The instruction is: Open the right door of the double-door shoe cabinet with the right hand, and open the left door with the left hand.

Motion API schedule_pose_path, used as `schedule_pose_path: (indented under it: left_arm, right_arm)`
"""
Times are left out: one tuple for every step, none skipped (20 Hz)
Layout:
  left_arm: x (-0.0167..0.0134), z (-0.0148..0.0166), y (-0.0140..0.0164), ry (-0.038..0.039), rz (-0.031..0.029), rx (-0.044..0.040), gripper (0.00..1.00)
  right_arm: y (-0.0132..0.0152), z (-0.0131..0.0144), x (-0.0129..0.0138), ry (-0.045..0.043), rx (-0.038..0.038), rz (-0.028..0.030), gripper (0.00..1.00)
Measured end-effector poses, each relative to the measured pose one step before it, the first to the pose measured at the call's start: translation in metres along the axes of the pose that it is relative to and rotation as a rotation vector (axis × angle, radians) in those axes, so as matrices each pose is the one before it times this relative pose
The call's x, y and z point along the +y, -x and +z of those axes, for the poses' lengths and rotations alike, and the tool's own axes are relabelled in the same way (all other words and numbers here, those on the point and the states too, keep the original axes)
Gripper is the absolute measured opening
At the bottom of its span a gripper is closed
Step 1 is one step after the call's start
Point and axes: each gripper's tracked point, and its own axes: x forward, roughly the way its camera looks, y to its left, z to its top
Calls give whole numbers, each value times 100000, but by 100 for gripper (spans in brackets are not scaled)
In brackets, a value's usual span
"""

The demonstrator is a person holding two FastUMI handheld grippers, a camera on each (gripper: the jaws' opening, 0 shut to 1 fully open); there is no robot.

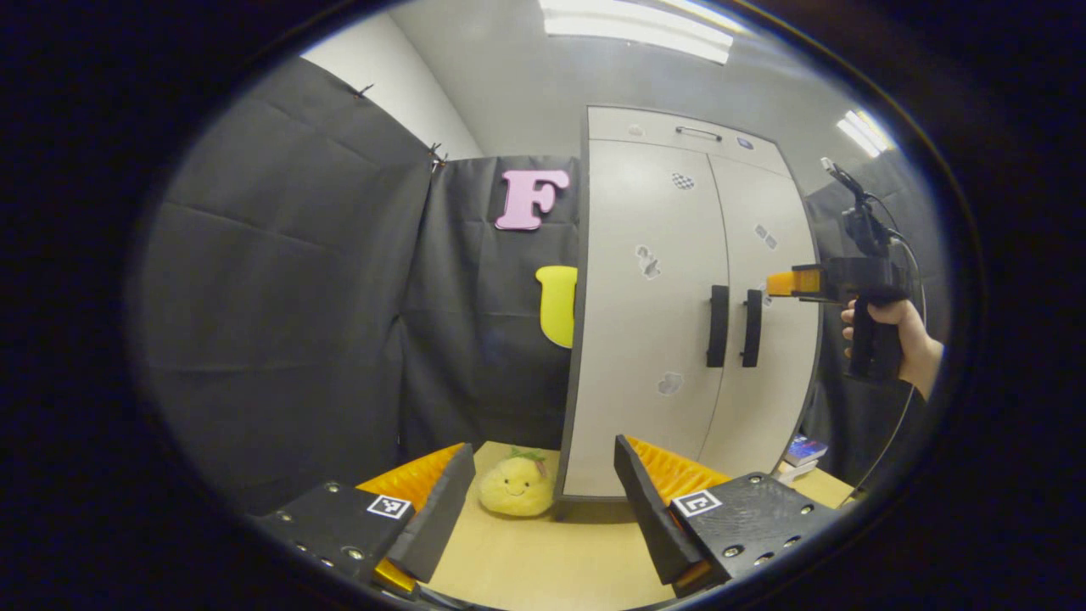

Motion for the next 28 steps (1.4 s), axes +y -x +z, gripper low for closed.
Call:
schedule_pose_path:
  left_arm:
    - [467, -189, -143, 254, 990, 654, 95]
    - [720, -327, -47, 144, 966, 376, 95]
    - [423, -118, 9, -82, 919, 303, 95]
    - [445, -182, 123, -275, 941, 111, 95]
    - [515, -61, 71, -365, 872, 75, 95]
    - [310, -277, -48, 182, 780, 732, 95]
    - [122, -307, -137, 819, 265, 784, 95]
    - [130, -21, -140, 1074, -24, 502, 95]
    - [106, -85, -222, 799, 93, 237, 95]
    - [76, 25, -220, 301, 227, -49, 95]
    - [64, 32, -246, -177, 184, -128, 95]
    - [62, 19, -161, -566, 288, 0, 95]
    - [-28, -22, -205, -710, 184, -6, 95]
    - [-121, -99, -114, -596, 28, 46, 95]
    - [-192, -104, -110, -437, -92, 259, 95]
    - [-164, -219, -142, -248, -137, 294, 95]
    - [-244, -57, -190, -167, -297, 258, 95]
    - [-213, -90, -79, -170, -259, 103, 95]
    - [-185, -48, -60, -209, -128, 188, 95]
    - [-139, 3, -23, -154, -81, 226, 95]
    - [-123, 9, -32, -146, -151, 117, 95]
    - [-100, 60, 106, -222, -124, 11, 95]
    - [-110, -34, 64, -349, -44, -85, 95]
    - [-83, 49, 29, -406, -18, -79, 95]
    - [-89, -127, 177, -327, 1, 102, 95]
    - [-167, -86, 93, -58, -58, 371, 95]
    - [-202, -188, 48, 251, -323, 553, 95]
    - [-218, -186, 53, 356, -496, 507, 95]
  right_arm:
    - [-694, -249, -92, 792, 269, -1072, 98]
    - [-652, -337, -95, 354, 614, -921, 98]
    - [-640, -440, -2, -77, 862, -729, 98]
    - [-674, -466, -124, -192, 854, -889, 98]
    - [-652, -376, -202, -240, 775, -1521, 98]
    - [-708, -393, -207, -624, 642, -1738, 98]
    - [-629, -357, -119, -914, 502, -1423, 98]
    - [-511, -275, -92, -910, 698, -973, 98]
    - [-536, -339, 149, -1064, 1085, 75, 98]
    - [-487, -362, 348, -623, 1149, 615, 98]
    - [-446, -316, 284, 121, 1032, 627, 98]
    - [-351, -279, 64, 369, 921, -223, 98]
    - [-425, -430, 111, 193, 1287, -101, 98]
    - [-258, -346, 145, -368, 1358, -280, 92]
    - [-282, -416, 124, -747, 1468, 1, 83]
    - [-269, -262, 89, -702, 1438, 191, 76]
    - [-342, -232, -40, -523, 1201, -556, 61]
    - [195, -128, -69, -739, 858, -221, 49]
    - [-116, 93, 54, 339, -719, -92, 39]
    - [115, -65, -138, 1525, 204, -82, 39]
    - [-38, -4, 77, 1282, -722, 114, 29]
    - [-53, 20, -87, 664, -524, -130, 31]
    - [302, -15, 85, -860, -134, 1026, 28]
    - [-260, 48, 25, -883, -341, 1845, 25]
    - [215, -137, -18, -1260, 204, 2084, 19]
    - [-429, -56, 61, 336, 1061, 2283, 13]
    - [436, -71, 38, 1435, 1687, 1741, 7]
    - [275, -5, 22, 144, 268, 627, 7]
